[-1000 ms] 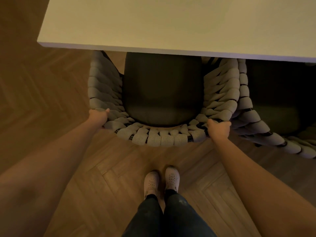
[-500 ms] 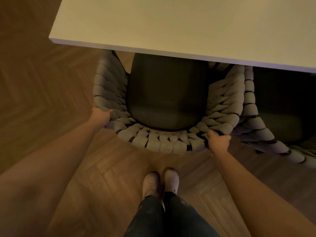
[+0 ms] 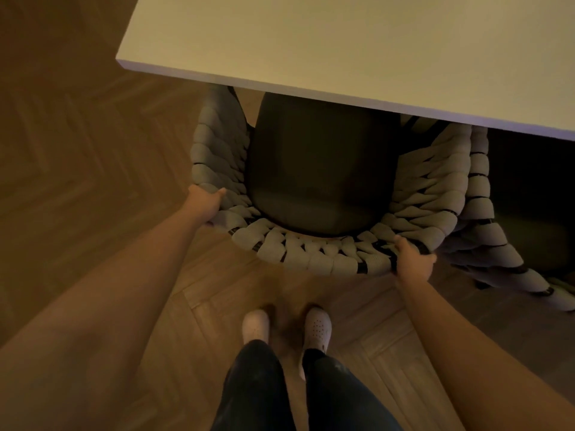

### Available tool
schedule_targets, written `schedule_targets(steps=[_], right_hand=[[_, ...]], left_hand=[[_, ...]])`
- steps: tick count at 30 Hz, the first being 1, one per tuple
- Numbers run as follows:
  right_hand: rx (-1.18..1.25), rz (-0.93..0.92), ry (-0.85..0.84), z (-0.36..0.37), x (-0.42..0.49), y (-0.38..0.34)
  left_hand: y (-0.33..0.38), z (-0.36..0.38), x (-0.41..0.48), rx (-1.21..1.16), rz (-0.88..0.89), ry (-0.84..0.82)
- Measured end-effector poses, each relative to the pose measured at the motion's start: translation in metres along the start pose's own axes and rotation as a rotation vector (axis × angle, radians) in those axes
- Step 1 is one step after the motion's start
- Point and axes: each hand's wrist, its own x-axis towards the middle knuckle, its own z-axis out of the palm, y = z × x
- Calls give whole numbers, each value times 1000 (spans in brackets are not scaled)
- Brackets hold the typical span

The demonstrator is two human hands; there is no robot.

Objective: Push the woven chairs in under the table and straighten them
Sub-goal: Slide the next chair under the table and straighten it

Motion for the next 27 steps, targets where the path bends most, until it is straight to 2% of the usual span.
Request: schedule_targets(steps=[4,8,11,13,15,21,25,27], right_hand=[[20,-74,-62,16,-74,31],[-142,144,-316,67,-164,79],[-393,92,-609,130,-226,81],[-480,-12,-765,182,-264,63],[-539,-171,-816,240,-297,42],[-831,-770,-694,389,-331,-39],[-984,-983,-653,459,-343,-91],[-976,-1073,-626,491,-349,-118]], left_hand=[[-18,-9,-12,-136,127,-79],[-38,-30,-8,-229,307,-165],[-66,-66,19,-111,302,-141],[-84,-97,42,35,324,-146],[-95,-139,70,263,376,-123],[-78,-255,156,833,585,-6],[-28,-303,205,956,670,29],[3,-322,230,975,715,43]])
